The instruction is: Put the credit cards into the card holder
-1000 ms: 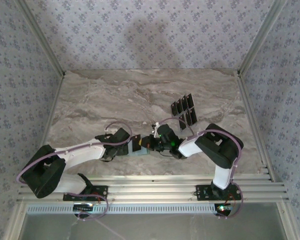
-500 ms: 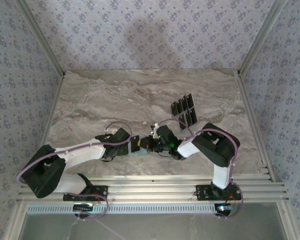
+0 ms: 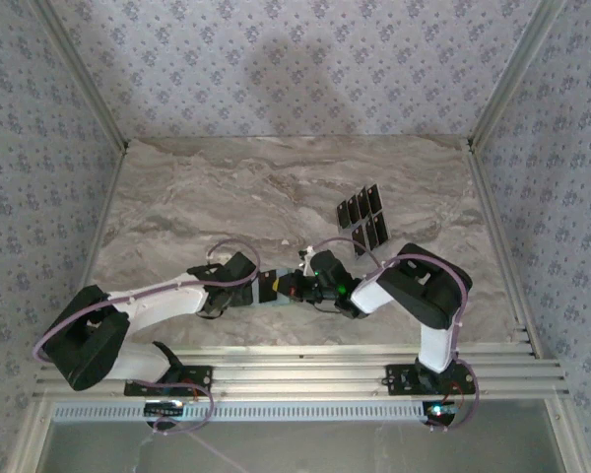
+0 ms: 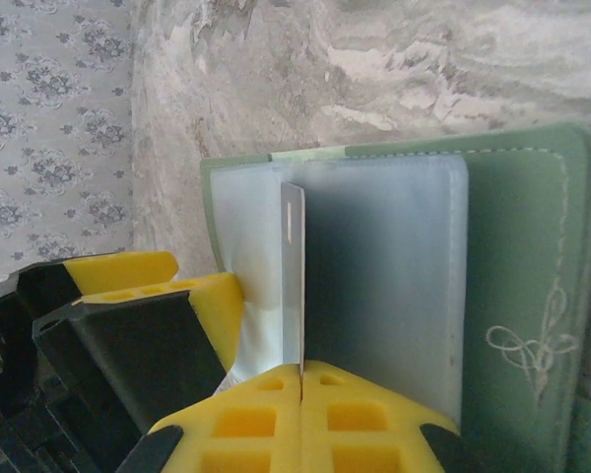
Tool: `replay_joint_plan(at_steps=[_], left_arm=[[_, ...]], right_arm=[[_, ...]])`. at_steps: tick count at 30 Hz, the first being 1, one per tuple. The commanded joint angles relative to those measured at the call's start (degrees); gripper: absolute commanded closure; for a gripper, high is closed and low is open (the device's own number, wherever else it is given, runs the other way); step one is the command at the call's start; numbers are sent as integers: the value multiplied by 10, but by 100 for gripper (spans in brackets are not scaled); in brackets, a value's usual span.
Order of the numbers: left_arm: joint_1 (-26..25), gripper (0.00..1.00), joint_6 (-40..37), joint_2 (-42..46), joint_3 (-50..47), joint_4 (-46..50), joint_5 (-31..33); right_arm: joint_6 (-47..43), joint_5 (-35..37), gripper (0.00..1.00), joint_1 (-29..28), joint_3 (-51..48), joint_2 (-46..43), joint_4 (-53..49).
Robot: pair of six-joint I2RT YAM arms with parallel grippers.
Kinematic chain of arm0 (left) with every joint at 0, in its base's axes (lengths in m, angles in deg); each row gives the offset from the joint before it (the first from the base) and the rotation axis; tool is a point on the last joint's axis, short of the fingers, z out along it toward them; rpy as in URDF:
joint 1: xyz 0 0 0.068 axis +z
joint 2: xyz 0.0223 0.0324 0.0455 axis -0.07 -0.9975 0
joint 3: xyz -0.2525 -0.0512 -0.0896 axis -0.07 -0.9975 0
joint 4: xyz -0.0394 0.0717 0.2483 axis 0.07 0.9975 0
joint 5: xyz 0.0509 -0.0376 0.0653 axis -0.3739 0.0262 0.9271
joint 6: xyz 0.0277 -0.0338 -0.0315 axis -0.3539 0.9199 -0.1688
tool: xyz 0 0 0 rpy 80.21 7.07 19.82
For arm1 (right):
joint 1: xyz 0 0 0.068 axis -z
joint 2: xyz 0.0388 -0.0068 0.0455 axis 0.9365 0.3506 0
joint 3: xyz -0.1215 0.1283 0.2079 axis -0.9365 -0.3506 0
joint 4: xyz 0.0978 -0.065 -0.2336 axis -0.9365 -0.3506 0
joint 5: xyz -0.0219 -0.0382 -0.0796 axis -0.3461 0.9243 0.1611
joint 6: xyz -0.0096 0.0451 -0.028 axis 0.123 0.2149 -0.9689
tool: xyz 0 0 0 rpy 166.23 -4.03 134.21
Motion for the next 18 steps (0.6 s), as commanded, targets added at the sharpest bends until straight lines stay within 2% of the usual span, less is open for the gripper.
replay_joint_plan(at_steps=[1, 18], left_arm=[[0, 3, -2, -18, -4, 34, 9], [0, 3, -2, -22, -4, 28, 4]], right_arm=[[9, -4, 100, -6, -3, 18, 8], [15, -4, 100, -14, 39, 49, -3]])
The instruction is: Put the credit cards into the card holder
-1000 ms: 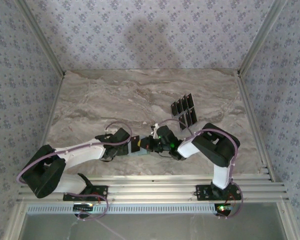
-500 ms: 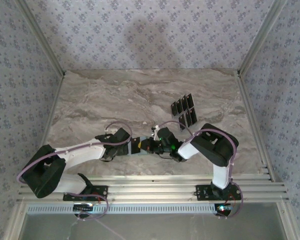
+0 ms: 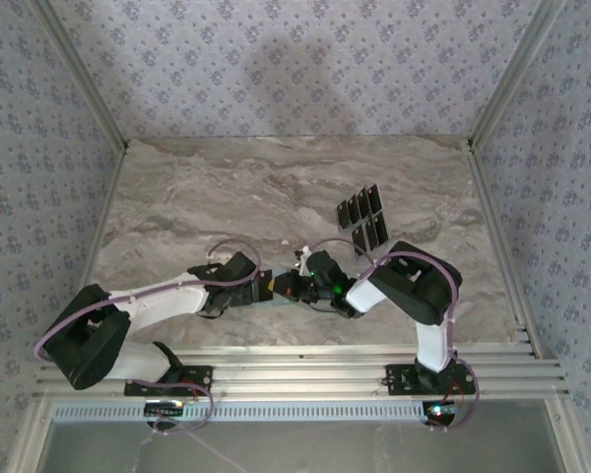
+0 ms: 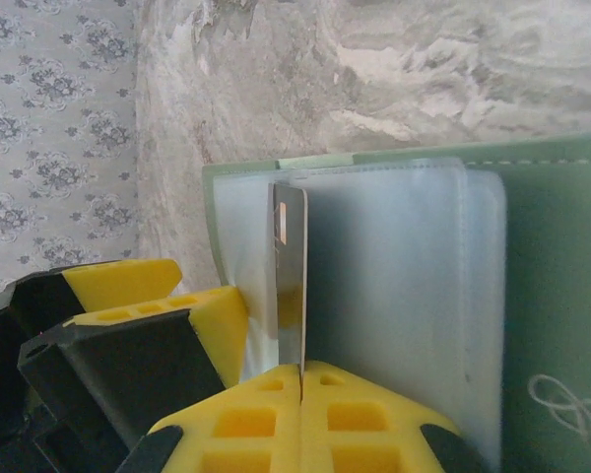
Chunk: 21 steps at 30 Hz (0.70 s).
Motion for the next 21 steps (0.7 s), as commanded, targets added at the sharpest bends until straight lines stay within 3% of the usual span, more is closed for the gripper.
replay_joint_plan(at_steps=[1, 7, 14, 18, 21], left_arm=[[0, 3, -2, -17, -6, 30, 4], [0, 2, -4, -5, 13, 41, 3], [18, 0, -13, 26, 48, 67, 4], [42, 0, -19, 44, 51, 78, 2], [58, 0, -22, 57, 49, 87, -2]], right_arm=[[1, -2, 100, -8, 17, 18, -24], [-5, -3, 100, -7, 25, 8, -59], [-63, 4, 56, 0, 65, -55, -229], [-102, 15, 44, 1, 99, -85, -337], [-128, 22, 42, 2, 126, -99, -404]])
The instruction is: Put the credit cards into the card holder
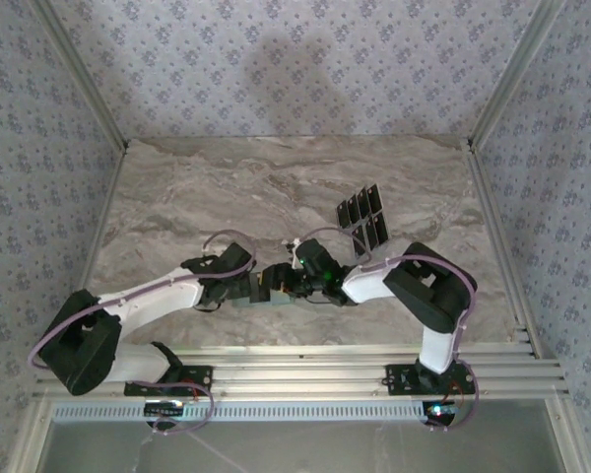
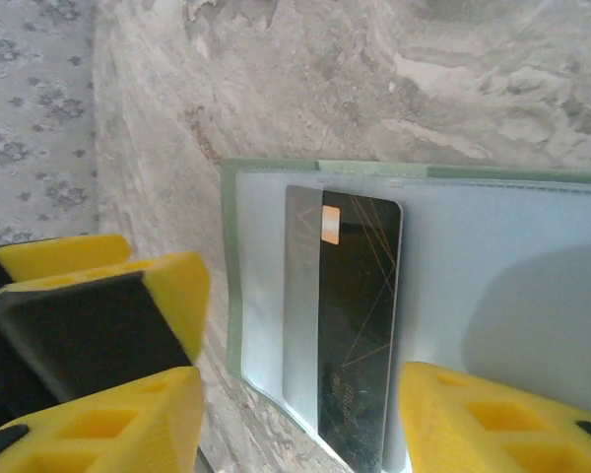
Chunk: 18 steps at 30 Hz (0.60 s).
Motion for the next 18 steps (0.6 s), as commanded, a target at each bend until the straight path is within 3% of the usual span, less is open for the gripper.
replay_joint_plan(at_steps=[1, 5, 9, 11, 18], left_arm=[[17, 0, -10, 21, 9, 36, -3], [33, 0, -8, 30, -3, 43, -8], [44, 0, 1, 33, -22, 44, -8], [47, 0, 9, 32, -31, 42, -9], [49, 0, 26, 25, -58, 29, -16]], right_arm=[[-56, 22, 43, 1, 37, -26, -142], [-102, 55, 54, -3, 87, -29, -250], [-150, 101, 78, -15, 149, -9, -356], [-164, 115, 85, -20, 171, 5, -387], [-180, 124, 91, -30, 216, 50, -416]])
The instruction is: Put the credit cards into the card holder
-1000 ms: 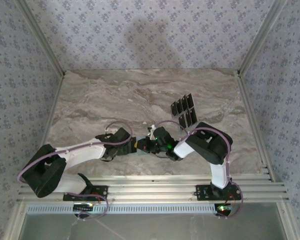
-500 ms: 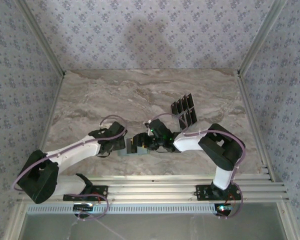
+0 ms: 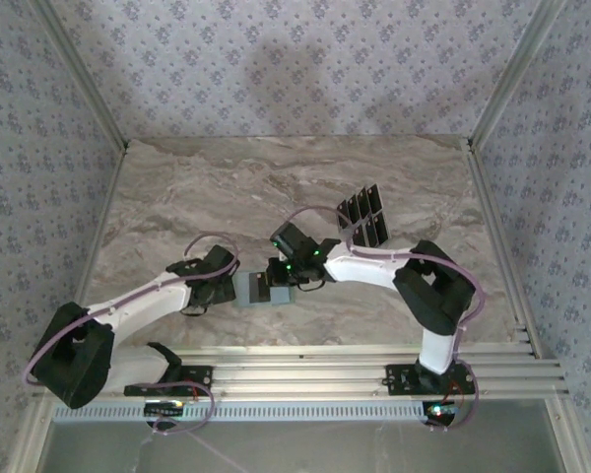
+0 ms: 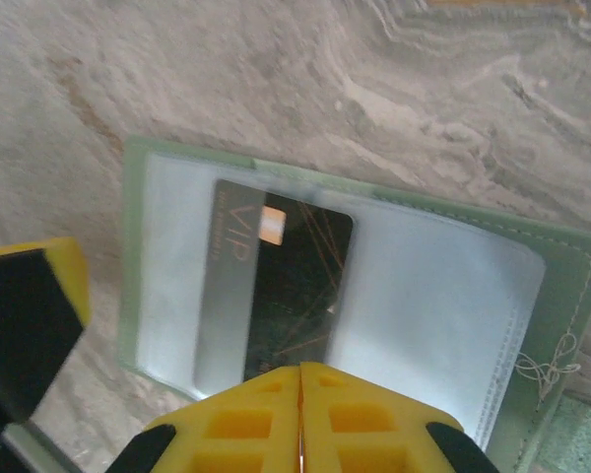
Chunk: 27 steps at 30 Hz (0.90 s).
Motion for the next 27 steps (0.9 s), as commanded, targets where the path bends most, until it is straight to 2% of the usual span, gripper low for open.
replay_joint_plan(at_steps=[1, 27], left_arm=[[2, 0, 15, -1, -10, 1, -8], [1, 0, 20, -34, -36, -51, -41]], right_arm=[[-22, 20, 91, -4, 24, 25, -56], [-19, -2, 92, -27, 121, 106, -67]])
